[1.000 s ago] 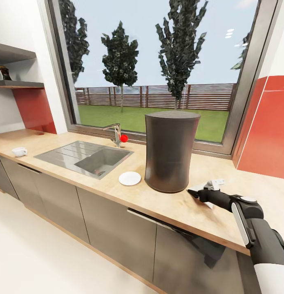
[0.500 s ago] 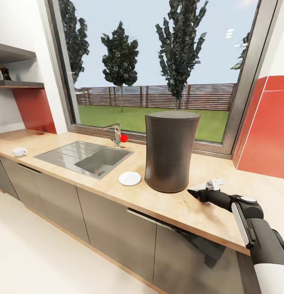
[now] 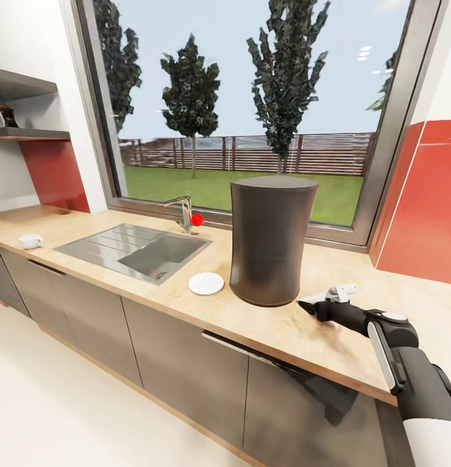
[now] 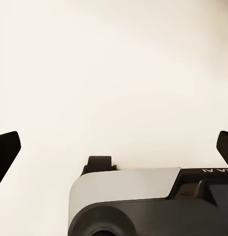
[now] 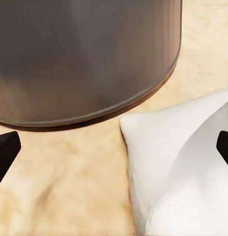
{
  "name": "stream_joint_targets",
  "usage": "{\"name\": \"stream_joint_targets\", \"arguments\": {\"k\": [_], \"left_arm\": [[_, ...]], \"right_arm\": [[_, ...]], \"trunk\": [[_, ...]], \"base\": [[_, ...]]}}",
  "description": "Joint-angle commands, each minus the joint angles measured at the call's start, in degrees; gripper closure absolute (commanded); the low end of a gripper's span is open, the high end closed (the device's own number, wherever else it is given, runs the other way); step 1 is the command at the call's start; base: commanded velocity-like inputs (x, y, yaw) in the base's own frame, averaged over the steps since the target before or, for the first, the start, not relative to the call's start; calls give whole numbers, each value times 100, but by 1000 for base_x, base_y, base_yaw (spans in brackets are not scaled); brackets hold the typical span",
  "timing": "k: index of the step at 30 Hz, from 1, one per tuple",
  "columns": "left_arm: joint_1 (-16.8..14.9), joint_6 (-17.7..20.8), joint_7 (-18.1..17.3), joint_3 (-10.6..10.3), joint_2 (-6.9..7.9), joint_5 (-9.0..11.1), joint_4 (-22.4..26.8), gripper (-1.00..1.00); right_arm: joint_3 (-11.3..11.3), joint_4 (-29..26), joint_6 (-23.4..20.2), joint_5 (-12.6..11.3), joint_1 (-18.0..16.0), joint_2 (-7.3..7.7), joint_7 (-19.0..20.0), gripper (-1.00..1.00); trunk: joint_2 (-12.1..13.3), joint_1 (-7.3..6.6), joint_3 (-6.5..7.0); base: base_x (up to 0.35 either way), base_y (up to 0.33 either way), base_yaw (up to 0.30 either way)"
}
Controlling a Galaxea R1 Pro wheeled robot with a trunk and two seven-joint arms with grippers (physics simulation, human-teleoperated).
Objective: Set up a coffee station on the kitchen countertop: keep the coffee maker on the countertop, move the bottle of coffee from the kitchen shelf to the counter next to the coffee maker, place a paper coffee filter on top of the coffee maker, put the saucer next to the coffee maker with the coffee cup on the saucer, and place the electric kettle next to the coffee maker.
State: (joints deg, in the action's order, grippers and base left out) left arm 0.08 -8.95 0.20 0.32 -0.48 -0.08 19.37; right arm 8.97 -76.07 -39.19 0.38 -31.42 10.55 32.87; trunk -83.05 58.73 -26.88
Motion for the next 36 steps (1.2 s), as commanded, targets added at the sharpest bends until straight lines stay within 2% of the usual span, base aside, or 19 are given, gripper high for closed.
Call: {"name": "stream_joint_targets", "arguments": {"k": [1,36], "left_arm": [[1,-10,1,3,-2,-1,5,-100],[1,-10,2,3,-2,-1,13,-100]], "right_arm": [[8,-6,-32,5,-4,-1,28,-100],[1,-5,-20,6,-4,-1,18,-100]], "trunk": [[-3,0,-5],[-3,0,-5]], "base": [[0,0,0],[10,14,0]]}}
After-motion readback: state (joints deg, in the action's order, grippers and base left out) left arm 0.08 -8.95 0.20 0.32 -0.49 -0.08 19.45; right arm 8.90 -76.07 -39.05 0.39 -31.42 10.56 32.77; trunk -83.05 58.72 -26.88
